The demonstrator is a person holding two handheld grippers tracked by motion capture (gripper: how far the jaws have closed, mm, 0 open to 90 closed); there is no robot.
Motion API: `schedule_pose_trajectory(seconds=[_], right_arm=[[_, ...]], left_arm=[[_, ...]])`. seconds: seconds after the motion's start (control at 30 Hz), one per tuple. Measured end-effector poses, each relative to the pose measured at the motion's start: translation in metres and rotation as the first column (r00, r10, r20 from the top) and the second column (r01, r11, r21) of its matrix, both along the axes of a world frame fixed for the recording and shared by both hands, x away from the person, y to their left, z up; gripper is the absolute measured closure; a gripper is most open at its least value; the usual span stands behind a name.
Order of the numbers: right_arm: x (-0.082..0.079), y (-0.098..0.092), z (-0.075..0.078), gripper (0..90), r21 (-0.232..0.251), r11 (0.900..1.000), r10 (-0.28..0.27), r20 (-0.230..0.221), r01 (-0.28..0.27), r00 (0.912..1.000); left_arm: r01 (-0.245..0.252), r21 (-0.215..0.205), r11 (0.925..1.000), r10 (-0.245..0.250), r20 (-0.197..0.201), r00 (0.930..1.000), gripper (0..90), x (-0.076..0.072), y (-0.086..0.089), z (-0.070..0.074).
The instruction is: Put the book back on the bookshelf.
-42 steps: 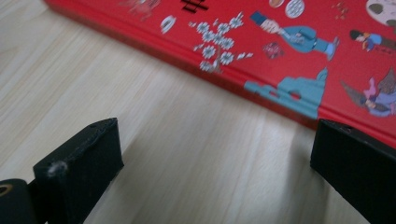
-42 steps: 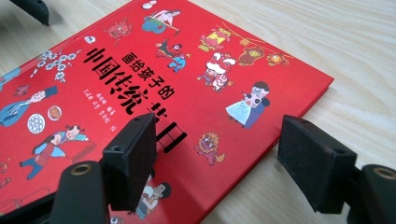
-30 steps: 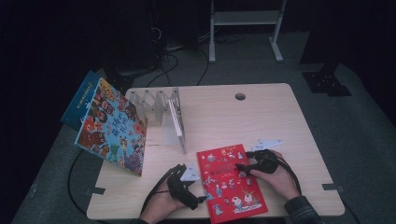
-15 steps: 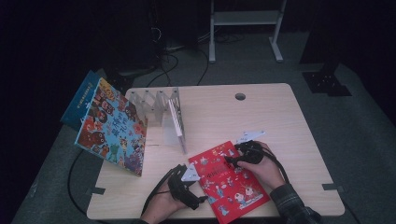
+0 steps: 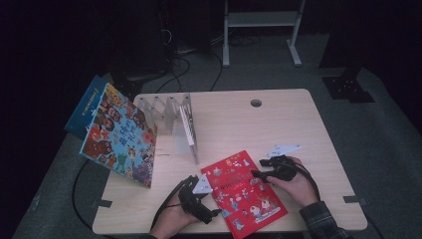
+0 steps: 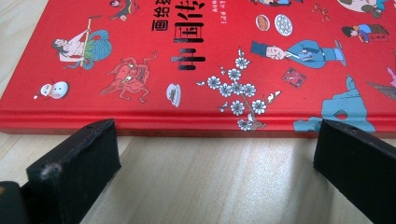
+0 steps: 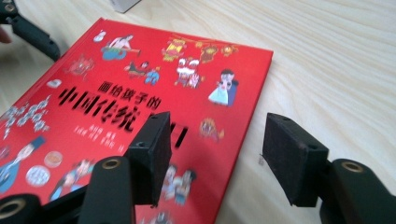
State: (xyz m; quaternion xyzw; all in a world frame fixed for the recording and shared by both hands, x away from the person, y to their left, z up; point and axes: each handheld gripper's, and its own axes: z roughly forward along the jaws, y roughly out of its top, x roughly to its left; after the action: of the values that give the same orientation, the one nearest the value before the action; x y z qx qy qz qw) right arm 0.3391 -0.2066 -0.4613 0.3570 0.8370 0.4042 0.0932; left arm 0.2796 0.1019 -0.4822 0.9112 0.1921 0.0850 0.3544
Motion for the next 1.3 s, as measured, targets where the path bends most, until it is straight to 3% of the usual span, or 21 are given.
schedule_pose_trajectory(seconds=[0.23, 0.4, 0.6, 0.83, 0.93, 1.07, 1.2, 1.3], right_arm=[[-0.019, -0.015, -0.002, 51.1, 0.018, 1.0, -0.007, -0.033, 0.008, 0.9994], [-0.024, -0.021, -0.005, 57.0, 0.038, 0.999, -0.007, -0.062, 0.01, 0.998], [-0.022, -0.016, -0.01, 62.0, 0.014, 1.0, 0.005, -0.099, -0.004, 0.9951], [-0.019, -0.018, -0.011, 62.9, 0.045, 0.999, -0.018, -0.154, 0.026, 0.988], [-0.016, -0.02, -0.013, 63.2, 0.072, 0.996, -0.033, -0.203, 0.049, 0.9786], [-0.018, -0.016, -0.01, 63.8, 0.041, 0.998, -0.035, -0.179, 0.043, 0.9832], [-0.014, -0.022, -0.012, 68.5, 0.084, 0.995, -0.037, -0.216, 0.056, 0.9756], [-0.015, -0.022, -0.011, 68.5, 0.08, 0.995, -0.041, -0.211, 0.059, 0.9766]], left_arm=[[-0.001, -0.006, 1.0, 0.001, 0.004, 1.0, 0.0, 0.0, 0.001, -0.001], [-0.003, -0.008, 1.0, 0.003, 0.005, 1.0, 0.0, -0.001, 0.001, -0.001], [-0.007, -0.016, 0.9998, 0.007, 0.007, 1.0, 0.0, -0.001, 0.001, -0.001], [-0.015, -0.027, 0.9995, 0.015, 0.009, 0.9998, 0.0, -0.002, 0.001, -0.002], [-0.012, -0.026, 0.9996, 0.012, 0.009, 0.9999, 0.0, -0.002, 0.001, -0.002], [-0.007, -0.024, 0.9997, 0.007, 0.009, 0.9999, 0.0, -0.001, 0.001, -0.002], [-0.006, -0.023, 0.9997, 0.006, 0.008, 0.9999, 0.0, -0.001, 0.001, -0.002], [-0.003, -0.021, 0.9998, 0.004, 0.009, 1.0, 0.0, 0.0, 0.001, -0.002]])
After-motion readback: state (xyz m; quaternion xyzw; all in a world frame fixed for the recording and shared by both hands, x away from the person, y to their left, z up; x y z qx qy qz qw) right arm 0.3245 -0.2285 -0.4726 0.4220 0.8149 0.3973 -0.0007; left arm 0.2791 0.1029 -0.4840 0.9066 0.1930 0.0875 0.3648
